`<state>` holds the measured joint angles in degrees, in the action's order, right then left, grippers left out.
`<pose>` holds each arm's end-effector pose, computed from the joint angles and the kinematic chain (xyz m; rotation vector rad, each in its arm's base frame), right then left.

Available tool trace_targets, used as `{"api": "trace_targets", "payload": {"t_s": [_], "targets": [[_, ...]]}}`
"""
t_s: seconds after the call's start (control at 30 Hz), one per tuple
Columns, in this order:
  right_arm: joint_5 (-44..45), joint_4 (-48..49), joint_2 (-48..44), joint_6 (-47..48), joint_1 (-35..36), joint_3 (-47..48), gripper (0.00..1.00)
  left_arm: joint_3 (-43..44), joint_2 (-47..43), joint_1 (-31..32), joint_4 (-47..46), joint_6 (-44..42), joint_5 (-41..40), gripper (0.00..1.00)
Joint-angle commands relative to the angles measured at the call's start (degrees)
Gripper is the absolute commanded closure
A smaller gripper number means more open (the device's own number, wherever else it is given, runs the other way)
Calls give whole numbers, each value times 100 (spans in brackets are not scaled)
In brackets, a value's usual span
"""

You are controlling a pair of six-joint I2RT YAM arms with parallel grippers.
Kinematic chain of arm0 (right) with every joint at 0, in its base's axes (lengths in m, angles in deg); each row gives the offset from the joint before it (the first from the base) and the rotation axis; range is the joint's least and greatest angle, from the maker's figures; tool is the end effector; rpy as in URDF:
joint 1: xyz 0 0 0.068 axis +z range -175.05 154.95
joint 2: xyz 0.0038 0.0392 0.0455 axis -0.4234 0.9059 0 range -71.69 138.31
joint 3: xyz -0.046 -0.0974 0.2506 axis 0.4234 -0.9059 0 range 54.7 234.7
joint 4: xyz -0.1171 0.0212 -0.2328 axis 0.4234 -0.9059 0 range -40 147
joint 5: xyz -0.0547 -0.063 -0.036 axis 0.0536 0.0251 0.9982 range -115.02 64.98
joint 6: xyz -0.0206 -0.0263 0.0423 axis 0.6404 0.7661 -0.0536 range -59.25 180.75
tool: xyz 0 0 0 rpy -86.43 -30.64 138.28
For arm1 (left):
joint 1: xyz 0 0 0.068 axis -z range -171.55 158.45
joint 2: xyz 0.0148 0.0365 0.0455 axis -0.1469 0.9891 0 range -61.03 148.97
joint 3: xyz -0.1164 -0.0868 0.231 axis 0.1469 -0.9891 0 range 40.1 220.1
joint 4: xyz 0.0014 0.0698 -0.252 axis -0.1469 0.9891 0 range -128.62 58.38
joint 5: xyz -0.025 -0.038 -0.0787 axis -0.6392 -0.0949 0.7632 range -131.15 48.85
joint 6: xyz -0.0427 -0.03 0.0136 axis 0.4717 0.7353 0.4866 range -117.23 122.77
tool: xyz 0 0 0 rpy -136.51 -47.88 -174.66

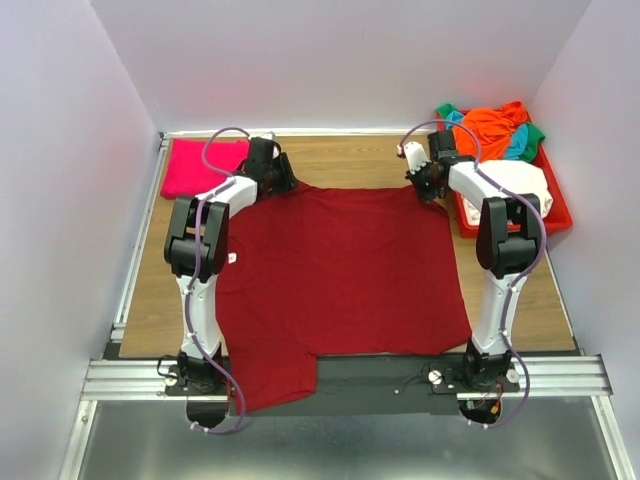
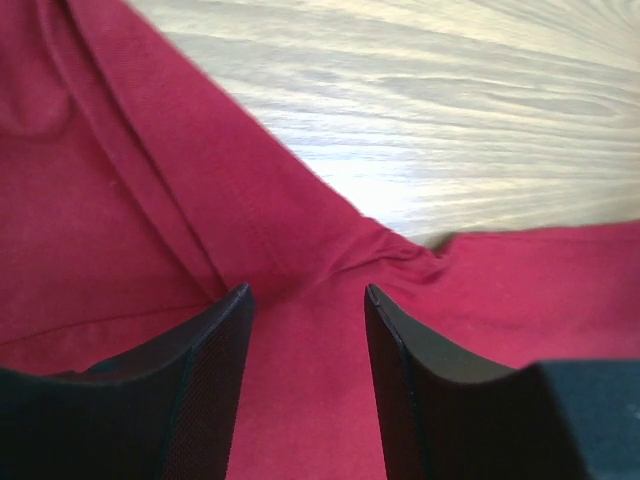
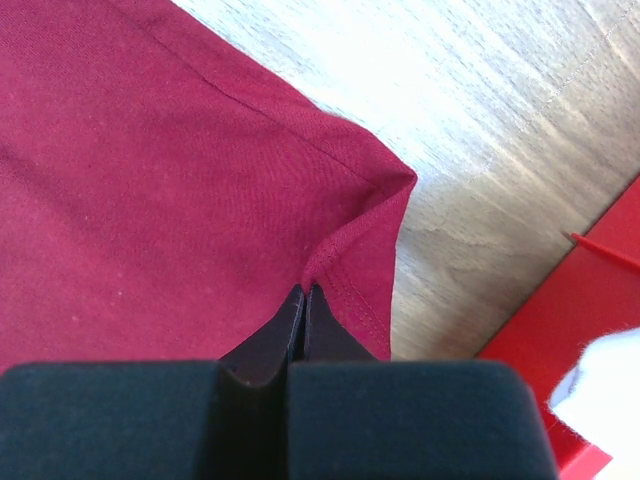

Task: Fold and stack the t-shirts
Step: Flatten the tshirt out

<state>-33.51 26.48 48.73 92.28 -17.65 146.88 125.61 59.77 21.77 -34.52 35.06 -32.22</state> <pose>0.4501 0.0637 0.1846 -0.9098 2.4133 0.0366 0.4602 -0.1145 0.1785 -0.2974 2.2996 -0.5916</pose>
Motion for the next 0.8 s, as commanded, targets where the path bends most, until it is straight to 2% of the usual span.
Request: {"api": "trace_targets", "payload": {"t_s": [0.0,0.43,0.77], "targets": [[-144,-6,131,20,-46,-95,99,194,102,-5,241,75,-480,44],[-179,-6,104,20,-81,-121,99,211,155,92,355,67,-761,44],[-206,-6,69,20,-107,-139,99,361,366,136,425,31,-787,53]]}}
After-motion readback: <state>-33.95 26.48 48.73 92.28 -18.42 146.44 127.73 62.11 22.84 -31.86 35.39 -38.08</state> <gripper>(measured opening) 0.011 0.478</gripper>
